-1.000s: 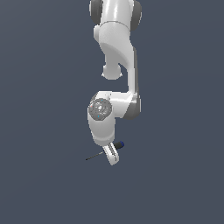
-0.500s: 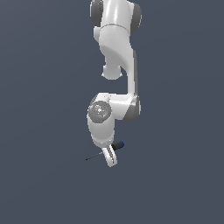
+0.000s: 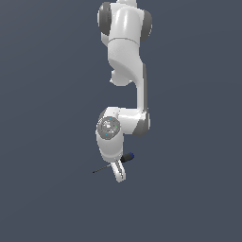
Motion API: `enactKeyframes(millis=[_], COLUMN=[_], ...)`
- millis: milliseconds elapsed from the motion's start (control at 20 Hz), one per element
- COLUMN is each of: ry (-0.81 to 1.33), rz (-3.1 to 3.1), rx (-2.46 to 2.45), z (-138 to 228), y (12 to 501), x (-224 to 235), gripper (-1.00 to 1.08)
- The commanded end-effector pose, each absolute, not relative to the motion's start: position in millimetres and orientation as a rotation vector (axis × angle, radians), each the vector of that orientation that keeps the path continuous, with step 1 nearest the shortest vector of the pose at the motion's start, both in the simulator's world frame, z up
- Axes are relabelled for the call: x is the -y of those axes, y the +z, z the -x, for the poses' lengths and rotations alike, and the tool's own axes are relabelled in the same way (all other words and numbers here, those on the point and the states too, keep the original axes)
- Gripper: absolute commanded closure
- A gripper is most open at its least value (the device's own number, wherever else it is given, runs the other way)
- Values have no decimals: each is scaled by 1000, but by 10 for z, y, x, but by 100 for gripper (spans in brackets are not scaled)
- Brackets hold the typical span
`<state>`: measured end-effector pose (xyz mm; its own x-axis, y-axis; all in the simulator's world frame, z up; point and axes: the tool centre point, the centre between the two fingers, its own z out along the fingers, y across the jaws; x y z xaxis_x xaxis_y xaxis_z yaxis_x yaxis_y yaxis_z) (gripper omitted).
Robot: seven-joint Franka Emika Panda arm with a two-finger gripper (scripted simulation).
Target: Pick up the object and move it to a goal position.
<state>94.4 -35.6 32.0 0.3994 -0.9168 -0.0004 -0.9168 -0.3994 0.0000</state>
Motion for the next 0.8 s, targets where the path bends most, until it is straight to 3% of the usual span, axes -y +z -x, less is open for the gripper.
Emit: enactKeyframes(millis=[0,300,350,750], ry=[0,0,0,0], rz=[2627,2627,2627,2627], rx=[-1723,-1723,-1723,-1723], z=[-940,-955,-955,-955], y=[204,151,151,151], x=[358,357,357,357], gripper=[-92,-92,108,108])
